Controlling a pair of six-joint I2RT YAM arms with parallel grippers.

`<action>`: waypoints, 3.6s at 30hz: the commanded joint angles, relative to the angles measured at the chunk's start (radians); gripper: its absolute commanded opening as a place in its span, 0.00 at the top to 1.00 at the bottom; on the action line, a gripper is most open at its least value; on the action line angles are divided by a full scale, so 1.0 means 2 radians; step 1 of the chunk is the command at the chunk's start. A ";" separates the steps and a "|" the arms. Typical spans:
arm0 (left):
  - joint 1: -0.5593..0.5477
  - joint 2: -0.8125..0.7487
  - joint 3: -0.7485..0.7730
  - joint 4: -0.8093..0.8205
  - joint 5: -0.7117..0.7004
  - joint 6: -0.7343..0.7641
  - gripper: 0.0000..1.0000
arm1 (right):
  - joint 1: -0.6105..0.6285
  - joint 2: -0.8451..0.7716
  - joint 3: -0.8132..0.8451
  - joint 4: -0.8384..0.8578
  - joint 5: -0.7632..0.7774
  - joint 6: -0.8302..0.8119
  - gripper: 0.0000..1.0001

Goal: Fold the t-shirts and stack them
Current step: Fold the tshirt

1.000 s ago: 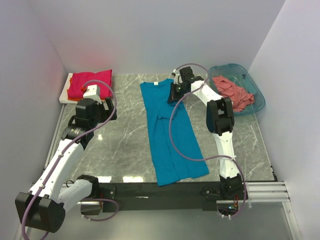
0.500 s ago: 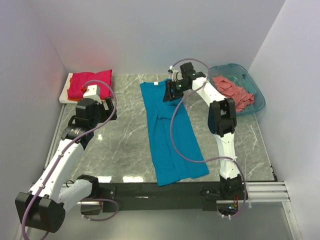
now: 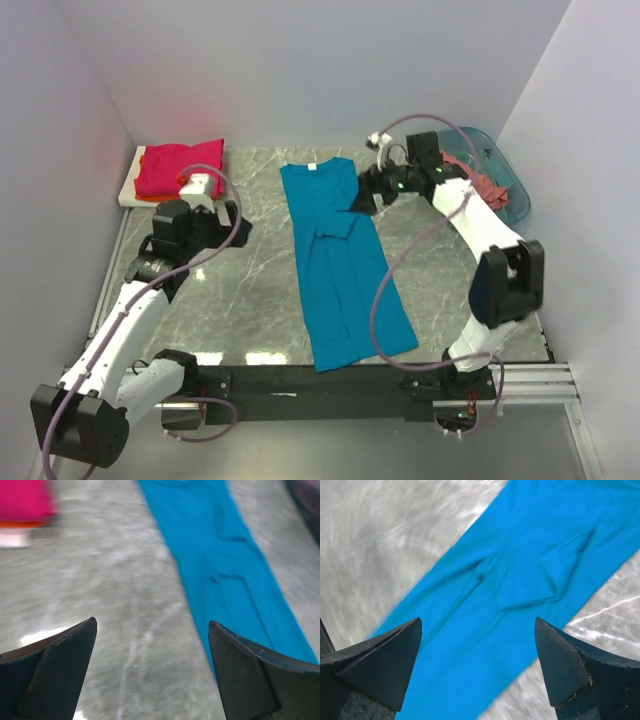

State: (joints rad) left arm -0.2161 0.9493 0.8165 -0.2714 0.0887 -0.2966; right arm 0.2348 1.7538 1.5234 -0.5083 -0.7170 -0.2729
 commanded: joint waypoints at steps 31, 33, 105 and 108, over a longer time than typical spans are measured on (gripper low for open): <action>-0.706 0.245 -0.044 0.076 -0.264 0.094 0.38 | -0.109 -0.390 -0.402 -0.267 -0.097 -0.613 0.16; -0.705 0.262 -0.036 0.073 -0.267 0.098 0.38 | -0.109 -0.401 -0.412 -0.253 -0.096 -0.604 0.16; -0.518 0.105 -0.129 0.192 -0.092 0.300 0.99 | 0.155 -0.370 -0.387 -0.149 0.127 -0.483 1.00; -0.479 0.112 -0.125 0.214 -0.077 0.322 0.99 | 0.122 -0.316 -0.335 -0.129 0.131 -0.482 1.00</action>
State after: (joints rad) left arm -1.2358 1.1816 0.5644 0.0711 -0.1440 0.2760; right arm 0.5247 1.0367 0.7498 -0.8066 -0.4316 -1.2320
